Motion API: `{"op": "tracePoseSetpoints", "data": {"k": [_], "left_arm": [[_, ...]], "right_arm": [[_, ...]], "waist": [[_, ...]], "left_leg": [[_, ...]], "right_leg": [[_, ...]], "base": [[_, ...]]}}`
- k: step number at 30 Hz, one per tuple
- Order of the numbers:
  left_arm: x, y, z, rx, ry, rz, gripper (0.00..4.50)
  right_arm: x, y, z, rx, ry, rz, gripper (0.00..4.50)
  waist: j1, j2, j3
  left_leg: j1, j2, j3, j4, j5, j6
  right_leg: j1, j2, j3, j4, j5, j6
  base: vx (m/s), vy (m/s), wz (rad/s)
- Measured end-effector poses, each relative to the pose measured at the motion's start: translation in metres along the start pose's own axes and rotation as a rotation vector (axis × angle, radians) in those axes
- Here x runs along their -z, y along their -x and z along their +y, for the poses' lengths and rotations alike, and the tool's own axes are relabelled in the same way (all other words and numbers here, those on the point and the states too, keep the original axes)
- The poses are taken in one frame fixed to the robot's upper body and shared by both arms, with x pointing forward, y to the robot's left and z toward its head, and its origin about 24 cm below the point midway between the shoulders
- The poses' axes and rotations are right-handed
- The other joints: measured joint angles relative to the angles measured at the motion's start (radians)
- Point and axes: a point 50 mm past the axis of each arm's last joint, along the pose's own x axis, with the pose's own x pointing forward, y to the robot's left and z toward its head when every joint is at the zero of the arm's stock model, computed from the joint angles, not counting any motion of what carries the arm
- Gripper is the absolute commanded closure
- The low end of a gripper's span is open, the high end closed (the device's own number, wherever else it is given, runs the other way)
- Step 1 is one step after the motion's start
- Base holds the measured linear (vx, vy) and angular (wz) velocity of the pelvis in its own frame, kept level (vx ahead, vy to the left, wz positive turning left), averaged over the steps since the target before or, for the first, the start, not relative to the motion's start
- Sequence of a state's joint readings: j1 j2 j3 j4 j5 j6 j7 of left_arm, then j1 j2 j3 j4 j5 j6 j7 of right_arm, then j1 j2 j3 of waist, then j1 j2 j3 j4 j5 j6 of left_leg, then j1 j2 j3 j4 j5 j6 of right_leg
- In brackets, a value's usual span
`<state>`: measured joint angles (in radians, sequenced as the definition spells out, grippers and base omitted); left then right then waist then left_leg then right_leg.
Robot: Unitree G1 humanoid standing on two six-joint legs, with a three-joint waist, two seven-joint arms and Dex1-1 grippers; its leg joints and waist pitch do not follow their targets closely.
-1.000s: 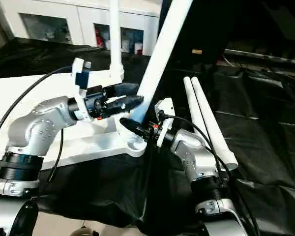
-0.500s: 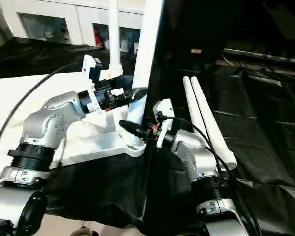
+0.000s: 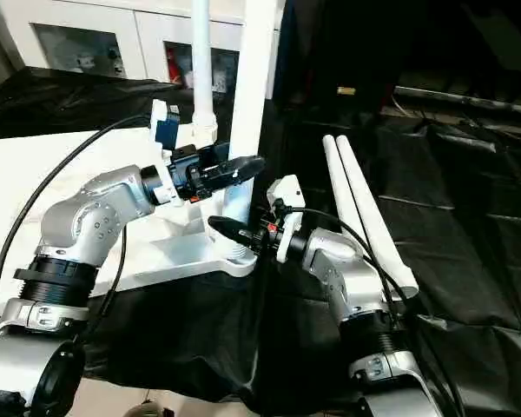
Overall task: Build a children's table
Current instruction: Insert table leg to table base
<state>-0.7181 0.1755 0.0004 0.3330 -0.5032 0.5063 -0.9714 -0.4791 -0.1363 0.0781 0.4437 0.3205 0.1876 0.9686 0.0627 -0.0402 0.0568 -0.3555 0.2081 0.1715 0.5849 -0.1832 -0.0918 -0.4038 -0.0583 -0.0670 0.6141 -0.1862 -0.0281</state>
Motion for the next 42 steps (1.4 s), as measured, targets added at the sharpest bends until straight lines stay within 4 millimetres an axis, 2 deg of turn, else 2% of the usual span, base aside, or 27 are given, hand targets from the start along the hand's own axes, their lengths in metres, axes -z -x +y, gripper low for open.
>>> {"op": "tracePoseSetpoints", "data": {"k": [4, 8, 10, 15, 22, 23, 25, 28, 31, 42], "left_arm": [[-0.0007, -0.0001, 0.0005, -0.01, -0.001, -0.001, 1.77], [-0.0001, -0.0001, 0.0012, -0.023, 0.014, 0.003, 1.91], [0.0001, -0.0002, 0.0011, -0.022, 0.017, 0.004, 2.25], [0.0004, 0.0002, 0.002, -0.037, 0.02, 0.008, 2.53], [0.0, -0.0008, 0.0022, -0.054, 0.017, 0.005, 2.58], [0.0, -0.0009, 0.0022, -0.056, 0.017, 0.004, 2.58], [0.0001, -0.0009, 0.0027, -0.066, 0.015, 0.005, 2.58], [-0.0009, 0.0007, 0.0045, -0.089, 0.013, 0.001, 2.59], [-0.0016, 0.002, 0.005, -0.09, 0.006, 0.002, 2.65], [-0.0011, -0.0004, 0.0007, -0.037, -0.021, 0.028, 2.66]], "right_arm": [[0.001, 0.0006, 0.0003, -0.003, 0.002, 0.009, 2.59], [0.0032, 0.0019, 0.0014, -0.003, -0.005, 0.013, 2.59], [0.0033, 0.0023, 0.0012, -0.002, -0.005, 0.015, 2.59], [0.0038, 0.0028, 0.0012, -0.005, -0.014, 0.023, 2.59], [0.0039, 0.0024, 0.0012, 0.0, -0.018, 0.022, 2.59], [0.004, 0.0022, 0.0012, 0.0, -0.022, 0.021, 2.24], [0.004, 0.0009, 0.0018, -0.005, -0.042, 0.017, 1.89], [0.0029, 0.0003, 0.0025, -0.009, -0.04, 0.017, 1.8], [0.0013, 0.0001, 0.0029, -0.01, -0.039, 0.032, 1.46], [-0.0009, 0.006, 0.0022, -0.01, -0.097, 0.104, 1.46]], "waist": [[-0.001, 0.0, 0.0], [-0.001, 0.0, 0.0], [-0.001, 0.0, 0.0], [-0.001, 0.0, 0.0], [0.0, 0.0, 0.0], [0.0, 0.0, 0.0], [0.0, -0.001, 0.0], [0.0, -0.001, 0.0], [0.0, -0.001, 0.0], [-0.001, 0.001, 0.0]], "left_leg": [[0.0, 0.0, 0.0, 0.0, 0.0, 0.0], [0.0, 0.0, 0.0, 0.0, 0.0, 0.0], [0.0, 0.0, 0.0, 0.0, 0.0, 0.0], [0.0, 0.0, 0.0, 0.001, 0.0, 0.0], [-0.001, 0.0, 0.0, 0.001, 0.0, 0.0], [-0.001, 0.0, 0.0, 0.001, 0.0, 0.0], [-0.001, 0.0, 0.0, 0.001, 0.0, 0.0], [-0.001, 0.0, 0.0, 0.001, 0.0, 0.0], [-0.001, 0.0, 0.0, 0.001, 0.0, 0.0], [-0.001, 0.0, 0.0, 0.001, 0.0, 0.0]], "right_leg": [[0.0, 0.0, 0.0, 0.0, 0.0, 0.0], [0.0, 0.0, 0.0, 0.0, 0.0, 0.0], [0.0, 0.0, 0.0, 0.0, 0.0, 0.0], [0.0, 0.0, 0.0, 0.0, 0.0, 0.0], [0.0, 0.0, 0.0, 0.0, 0.0, 0.0], [0.0, 0.0, 0.0, 0.0, 0.0, 0.0], [0.0, 0.0, 0.0, 0.001, 0.0, 0.0], [0.0, 0.0, 0.0, 0.001, 0.0, 0.0], [0.0, 0.0, 0.0, 0.0, 0.0, 0.0], [0.0, 0.0, 0.0, 0.001, 0.0, 0.0]], "base": [[0.0, 0.0, 0.0], [0.0, 0.0, 0.0], [0.0, 0.0, 0.0], [0.0, 0.0, 0.0], [0.0, 0.0, 0.0], [0.0, 0.0, 0.0], [0.0, 0.0, 0.0], [0.0, 0.0, 0.0], [0.0, 0.0, 0.0], [0.0, 0.0, 0.0]]}}
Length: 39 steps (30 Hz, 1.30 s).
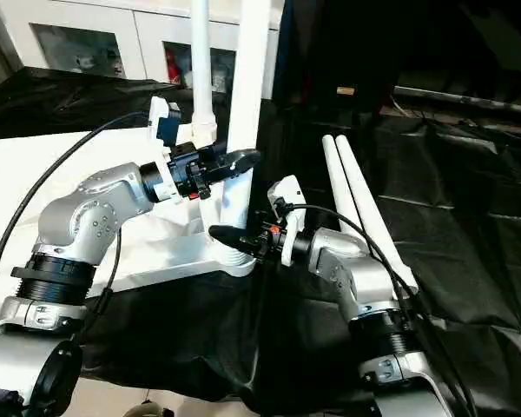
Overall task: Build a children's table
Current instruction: Insert table leg to table base
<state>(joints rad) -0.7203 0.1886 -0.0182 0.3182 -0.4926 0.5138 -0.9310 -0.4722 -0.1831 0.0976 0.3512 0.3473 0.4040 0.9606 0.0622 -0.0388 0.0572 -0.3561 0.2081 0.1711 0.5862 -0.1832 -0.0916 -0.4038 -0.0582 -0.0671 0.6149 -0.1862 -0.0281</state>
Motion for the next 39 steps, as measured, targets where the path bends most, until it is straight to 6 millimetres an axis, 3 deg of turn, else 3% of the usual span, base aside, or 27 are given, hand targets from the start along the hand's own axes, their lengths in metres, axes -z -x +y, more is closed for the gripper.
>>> {"op": "tracePoseSetpoints", "data": {"k": [9, 19, 29, 32, 36, 39], "left_arm": [[-0.001, 0.0, -0.003, 0.024, -0.023, 0.013, 2.66], [0.0, 0.001, -0.004, 0.033, -0.03, 0.029, 2.66], [0.0, 0.001, -0.004, 0.032, -0.031, 0.03, 2.66], [-0.001, 0.0, -0.004, 0.028, -0.025, 0.022, 1.96], [-0.005, 0.002, -0.003, 0.01, -0.006, -0.024, 1.53], [-0.013, 0.004, 0.0, -0.037, -0.041, -0.096, 1.45]], "right_arm": [[-0.002, -0.002, 0.001, 0.001, -0.03, 0.021, 1.46], [-0.002, -0.006, 0.005, -0.029, -0.028, 0.033, 2.44], [-0.002, -0.006, 0.006, -0.033, -0.023, 0.038, 2.55], [-0.003, -0.007, 0.006, -0.031, -0.019, 0.035, 2.55], [-0.006, -0.008, 0.003, -0.016, -0.017, 0.025, 2.56], [-0.011, -0.008, 0.001, 0.005, -0.01, -0.009, 2.56]], "waist": [[-0.001, 0.0, 0.0], [0.0, 0.0, 0.0], [0.0, 0.0, 0.0], [0.0, 0.0, 0.0], [0.0, 0.0, 0.0], [0.0, 0.0, 0.0]], "left_leg": [[0.0, 0.0, 0.0, 0.0, 0.0, 0.0], [0.0, 0.0, 0.0, 0.0, 0.0, 0.0], [0.0, 0.0, 0.0, 0.0, 0.0, 0.0], [0.0, 0.0, 0.0, 0.001, 0.0, 0.0], [0.0, 0.0, 0.0, 0.001, 0.0, 0.0], [0.0, 0.0, 0.0, 0.001, 0.0, 0.0]], "right_leg": [[0.0, 0.0, 0.0, 0.0, 0.0, 0.0], [0.0, 0.0, 0.0, 0.0, 0.0, 0.0], [0.0, 0.0, 0.0, 0.0, 0.0, 0.0], [0.0, 0.0, 0.0, 0.0, 0.0, 0.0], [0.0, 0.0, 0.0, 0.001, 0.0, 0.0], [0.0, 0.0, 0.0, 0.001, 0.0, 0.0]], "base": [[0.0, 0.0, 0.0], [0.0, 0.0, 0.0], [0.0, 0.0, 0.0], [0.0, 0.0, 0.0], [0.0, 0.0, 0.0], [0.0, 0.0, 0.0]]}}
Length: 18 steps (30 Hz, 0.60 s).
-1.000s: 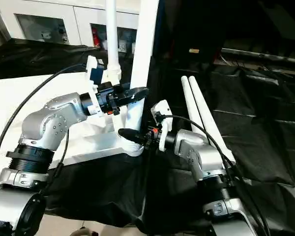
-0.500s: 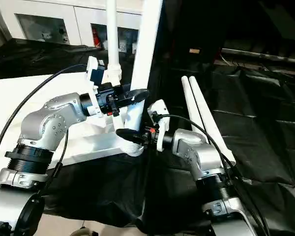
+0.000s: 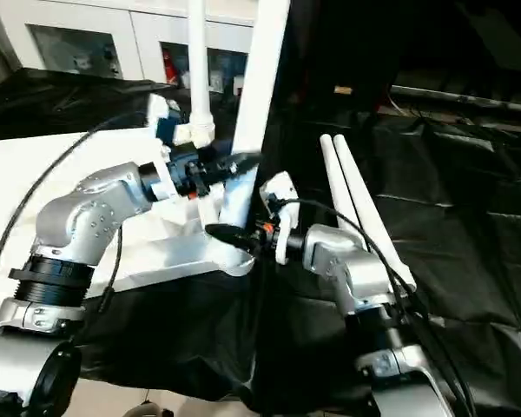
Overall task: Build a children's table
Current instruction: Insert table leg to table base
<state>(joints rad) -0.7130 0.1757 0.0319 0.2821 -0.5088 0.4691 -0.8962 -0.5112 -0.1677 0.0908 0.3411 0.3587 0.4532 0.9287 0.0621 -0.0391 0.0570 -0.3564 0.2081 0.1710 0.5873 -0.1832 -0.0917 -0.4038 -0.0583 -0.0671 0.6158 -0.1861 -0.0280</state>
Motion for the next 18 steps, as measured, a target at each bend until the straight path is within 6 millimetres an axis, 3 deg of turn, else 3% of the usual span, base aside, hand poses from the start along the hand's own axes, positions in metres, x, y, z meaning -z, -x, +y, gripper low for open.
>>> {"op": "tracePoseSetpoints", "data": {"k": [6, 8, 11, 14, 18], "left_arm": [[-0.017, 0.016, 0.01, -0.077, -0.052, -0.093, 1.45], [-0.013, 0.029, 0.009, -0.052, -0.16, 0.024, 1.45], [0.022, 0.051, 0.007, 0.027, -0.3, 0.338, 1.45], [0.062, 0.064, 0.004, 0.076, -0.266, 0.537, 1.45], [0.066, 0.067, 0.007, 0.083, -0.32, 0.624, 1.63]], "right_arm": [[-0.009, 0.003, -0.01, 0.088, 0.017, -0.067, 2.56], [-0.012, 0.005, -0.017, 0.148, 0.051, -0.068, 2.56], [-0.009, 0.011, -0.026, 0.234, 0.075, -0.051, 2.56], [-0.006, 0.011, -0.028, 0.25, 0.063, -0.049, 2.57], [-0.005, 0.007, -0.025, 0.237, 0.063, -0.048, 2.57]], "waist": [[-0.001, 0.0, 0.0], [-0.004, 0.0, 0.0], [-0.003, 0.0, 0.0], [-0.001, 0.0, 0.001], [-0.002, 0.0, 0.001]], "left_leg": [[0.0, 0.0, 0.0, 0.0, 0.0, 0.0], [0.002, 0.0, 0.0, -0.001, 0.0, 0.0], [0.002, 0.0, 0.0, -0.001, 0.0, 0.0], [-0.001, 0.0, 0.0, 0.0, 0.0, 0.0], [0.001, 0.0, 0.0, 0.001, 0.0, -0.001]], "right_leg": [[0.0, 0.0, 0.0, 0.001, 0.0, 0.0], [0.0, 0.0, 0.0, 0.001, 0.0, 0.0], [0.0, 0.0, 0.0, 0.0, 0.0, 0.0], [0.0, 0.0, 0.0, 0.0, 0.0, 0.0], [0.0, 0.0, 0.001, 0.002, 0.0, 0.0]], "base": [[0.0, 0.0, 0.0], [0.0, 0.0, 0.0], [0.0, 0.0, 0.0], [0.0, 0.0, 0.0], [0.0, 0.0, 0.0]]}}
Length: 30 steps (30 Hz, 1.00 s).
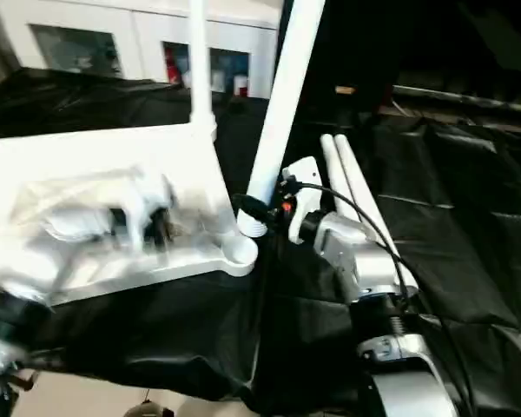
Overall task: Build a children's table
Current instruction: Insert table leg to table base
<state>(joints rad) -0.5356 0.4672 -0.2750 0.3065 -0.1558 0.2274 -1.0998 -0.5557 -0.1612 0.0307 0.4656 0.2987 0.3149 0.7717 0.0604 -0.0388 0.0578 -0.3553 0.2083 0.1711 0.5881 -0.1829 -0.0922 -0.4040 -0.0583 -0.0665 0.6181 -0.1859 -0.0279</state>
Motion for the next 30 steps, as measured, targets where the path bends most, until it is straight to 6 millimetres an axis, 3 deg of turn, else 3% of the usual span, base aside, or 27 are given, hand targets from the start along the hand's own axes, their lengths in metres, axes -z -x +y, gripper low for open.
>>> {"op": "tracePoseSetpoints", "data": {"k": [4, 10, 13, 16, 25, 26, 30], "left_arm": [[0.008, 0.005, 0.002, 0.003, -0.022, 0.087, 1.8], [0.023, 0.011, 0.0, 0.037, 0.014, 0.178, 2.62], [0.028, 0.013, -0.003, 0.052, 0.043, 0.2, 2.68], [0.031, 0.013, -0.003, 0.039, 0.033, 0.221, 3.05], [0.035, 0.015, -0.003, 0.045, 0.041, 0.254, 3.58], [0.035, 0.015, -0.003, 0.044, 0.044, 0.256, 3.86], [0.035, 0.015, -0.005, 0.053, 0.049, 0.253, 3.95]], "right_arm": [[-0.001, -0.001, 0.001, -0.004, 0.009, -0.008, 2.57], [0.001, -0.004, 0.004, -0.013, 0.016, 0.001, 2.57], [0.002, -0.005, 0.005, -0.019, 0.018, 0.005, 2.57], [0.002, -0.006, 0.006, -0.021, 0.017, 0.005, 2.57], [0.004, -0.009, 0.01, -0.043, 0.021, 0.018, 2.57], [0.004, -0.009, 0.011, -0.052, 0.023, 0.024, 2.57], [0.008, -0.011, 0.014, -0.074, 0.035, 0.055, 2.57]], "waist": [[-0.002, 0.0, 0.0], [-0.003, 0.0, 0.0], [-0.003, 0.0, 0.0], [-0.001, 0.0, 0.0], [-0.002, 0.0, 0.0], [-0.002, 0.0, 0.0], [-0.002, 0.0, 0.0]], "left_leg": [[0.002, 0.0, 0.0, 0.0, 0.0, 0.0], [0.002, 0.0, 0.0, 0.0, 0.0, 0.0], [0.002, 0.0, 0.0, 0.0, 0.0, 0.0], [0.002, 0.0, 0.0, 0.0, 0.0, 0.0], [0.003, 0.0, 0.0, 0.001, 0.0, 0.0], [0.003, 0.0, 0.0, 0.001, 0.0, 0.0], [0.003, 0.0, 0.0, 0.002, 0.0, -0.001]], "right_leg": [[0.0, 0.0, 0.0, 0.002, 0.0, 0.0], [0.0, 0.0, 0.001, 0.002, 0.0, 0.0], [0.0, 0.0, 0.001, 0.002, 0.0, 0.0], [0.0, 0.0, 0.001, 0.003, 0.0, 0.0], [0.0, 0.0, 0.001, 0.003, 0.0, 0.0], [0.0, 0.0, 0.001, 0.004, 0.0, 0.0], [0.0, 0.0, 0.001, 0.005, 0.0, 0.0]], "base": [[0.0, 0.0, 0.0], [0.0, 0.0, 0.0], [0.0, 0.0, 0.0], [0.0, 0.0, 0.0], [0.0, 0.0, 0.0], [0.0, 0.0, 0.0], [0.0, 0.0, 0.0]]}}
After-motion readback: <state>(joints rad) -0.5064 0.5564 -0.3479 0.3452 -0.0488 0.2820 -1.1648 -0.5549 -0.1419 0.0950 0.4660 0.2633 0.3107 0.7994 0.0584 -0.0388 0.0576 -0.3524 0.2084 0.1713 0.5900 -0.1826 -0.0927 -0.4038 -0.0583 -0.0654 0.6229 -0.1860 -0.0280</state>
